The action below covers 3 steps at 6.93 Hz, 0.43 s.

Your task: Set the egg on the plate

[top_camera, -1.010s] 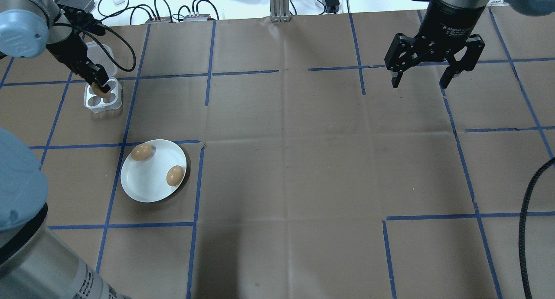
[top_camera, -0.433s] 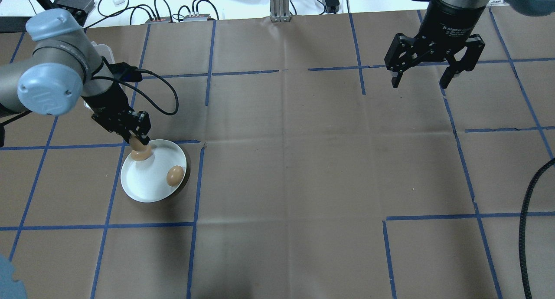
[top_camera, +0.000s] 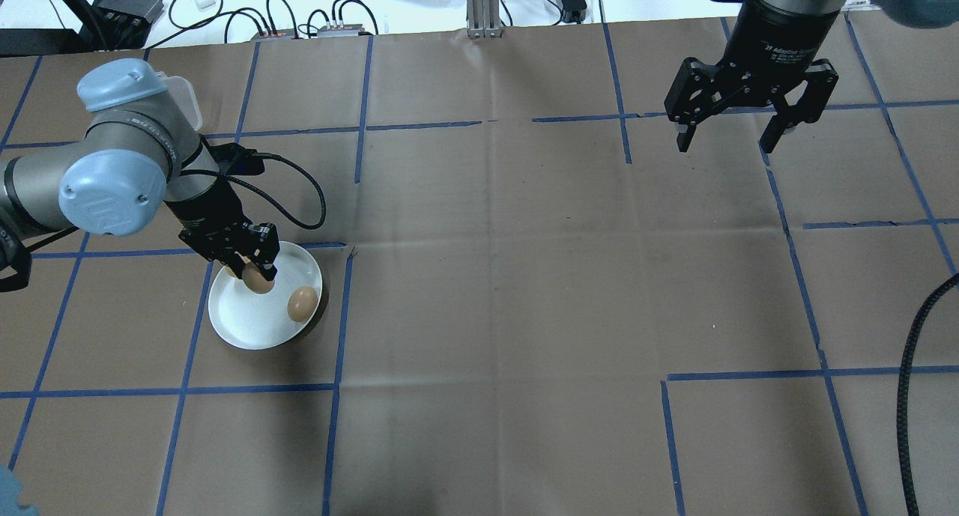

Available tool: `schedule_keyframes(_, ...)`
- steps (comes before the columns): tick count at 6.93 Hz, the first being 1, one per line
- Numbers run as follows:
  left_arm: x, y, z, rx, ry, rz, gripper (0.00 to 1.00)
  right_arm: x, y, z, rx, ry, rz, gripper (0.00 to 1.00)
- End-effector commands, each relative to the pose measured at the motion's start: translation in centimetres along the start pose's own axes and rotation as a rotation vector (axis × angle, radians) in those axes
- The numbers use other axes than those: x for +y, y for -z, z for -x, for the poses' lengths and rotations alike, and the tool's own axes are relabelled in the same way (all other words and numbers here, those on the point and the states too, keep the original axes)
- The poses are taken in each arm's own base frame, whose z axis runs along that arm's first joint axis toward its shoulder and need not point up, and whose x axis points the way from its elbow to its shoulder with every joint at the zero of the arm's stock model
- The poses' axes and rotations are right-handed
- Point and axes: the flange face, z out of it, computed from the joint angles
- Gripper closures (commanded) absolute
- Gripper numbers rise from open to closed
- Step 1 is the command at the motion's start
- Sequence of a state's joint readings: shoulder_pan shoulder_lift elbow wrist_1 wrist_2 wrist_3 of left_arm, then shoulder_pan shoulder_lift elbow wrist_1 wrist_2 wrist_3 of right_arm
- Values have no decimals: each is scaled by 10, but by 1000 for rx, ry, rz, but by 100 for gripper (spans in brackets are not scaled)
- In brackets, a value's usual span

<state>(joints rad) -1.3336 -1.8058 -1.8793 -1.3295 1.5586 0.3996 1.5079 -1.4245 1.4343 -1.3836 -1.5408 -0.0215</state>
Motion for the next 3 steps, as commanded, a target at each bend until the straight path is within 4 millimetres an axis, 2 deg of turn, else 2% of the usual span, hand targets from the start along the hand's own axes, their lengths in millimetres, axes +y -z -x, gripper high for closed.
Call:
schedule_keyframes(1, -7, 1, 4, -17, 4, -33, 8, 0, 0, 0, -1, 0, -1, 0)
schedule_keyframes(3, -7, 1, 4, -18, 6, -32, 1, 0, 0, 0, -1, 0, 1, 0)
